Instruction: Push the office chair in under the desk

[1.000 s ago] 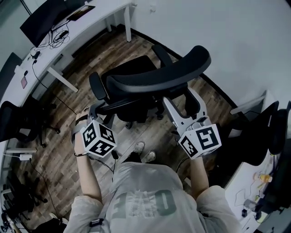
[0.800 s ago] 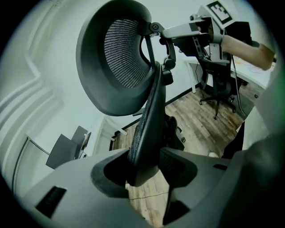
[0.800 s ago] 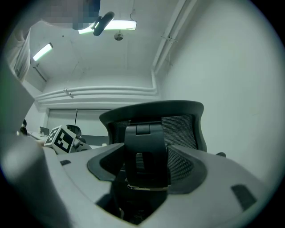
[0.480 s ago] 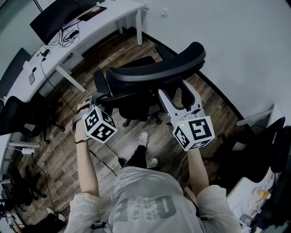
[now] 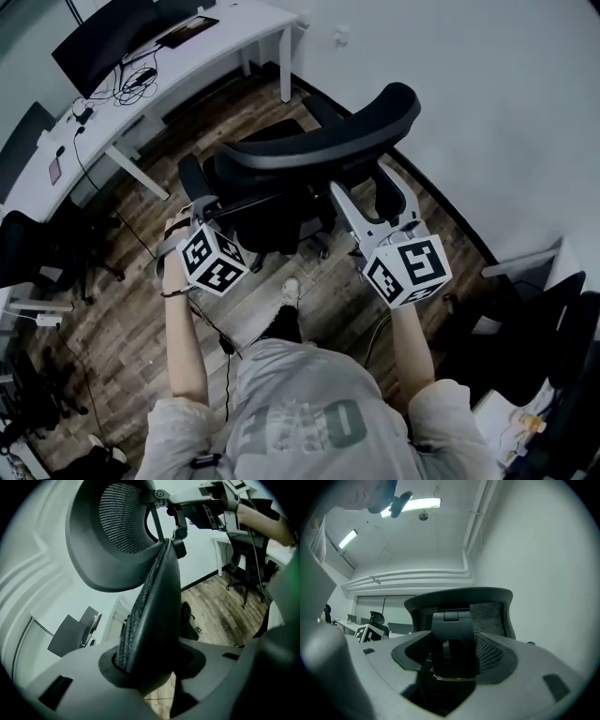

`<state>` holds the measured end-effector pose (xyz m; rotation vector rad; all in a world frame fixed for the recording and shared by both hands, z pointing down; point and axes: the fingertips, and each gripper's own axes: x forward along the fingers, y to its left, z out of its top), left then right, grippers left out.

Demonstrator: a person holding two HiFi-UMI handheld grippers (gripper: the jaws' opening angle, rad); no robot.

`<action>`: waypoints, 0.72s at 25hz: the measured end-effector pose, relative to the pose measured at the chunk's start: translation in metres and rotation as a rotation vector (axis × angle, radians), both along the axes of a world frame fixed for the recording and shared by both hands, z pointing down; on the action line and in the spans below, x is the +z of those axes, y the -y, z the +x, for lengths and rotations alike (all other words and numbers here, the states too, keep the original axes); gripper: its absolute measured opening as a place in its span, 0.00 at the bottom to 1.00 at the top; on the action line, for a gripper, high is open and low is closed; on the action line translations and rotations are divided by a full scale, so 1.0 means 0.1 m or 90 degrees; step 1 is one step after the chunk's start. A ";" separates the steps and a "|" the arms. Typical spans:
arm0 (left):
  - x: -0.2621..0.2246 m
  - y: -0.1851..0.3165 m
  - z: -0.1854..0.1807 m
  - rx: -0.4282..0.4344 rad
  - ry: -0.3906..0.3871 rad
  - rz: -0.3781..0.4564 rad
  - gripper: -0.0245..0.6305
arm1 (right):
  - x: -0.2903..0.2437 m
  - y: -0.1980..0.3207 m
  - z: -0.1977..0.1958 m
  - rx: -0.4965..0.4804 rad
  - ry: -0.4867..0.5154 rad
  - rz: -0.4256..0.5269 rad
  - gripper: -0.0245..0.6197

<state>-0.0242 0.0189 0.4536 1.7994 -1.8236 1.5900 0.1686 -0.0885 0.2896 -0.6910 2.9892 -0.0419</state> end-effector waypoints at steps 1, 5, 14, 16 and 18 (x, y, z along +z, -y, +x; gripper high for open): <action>-0.01 0.09 -0.05 -0.001 -0.002 0.002 0.30 | 0.00 0.09 -0.06 -0.001 -0.002 -0.001 0.48; 0.04 0.32 -0.34 -0.007 -0.008 -0.008 0.30 | 0.07 0.39 -0.40 -0.022 -0.014 -0.013 0.48; 0.05 1.03 -0.99 -0.023 -0.002 -0.004 0.29 | 0.09 1.17 -1.08 -0.036 -0.002 -0.013 0.48; 0.06 1.17 -1.18 -0.023 -0.002 0.000 0.29 | 0.11 1.32 -1.26 -0.028 -0.001 -0.011 0.48; 0.06 1.30 -1.35 -0.026 -0.003 0.004 0.29 | 0.13 1.46 -1.44 -0.017 0.000 -0.006 0.48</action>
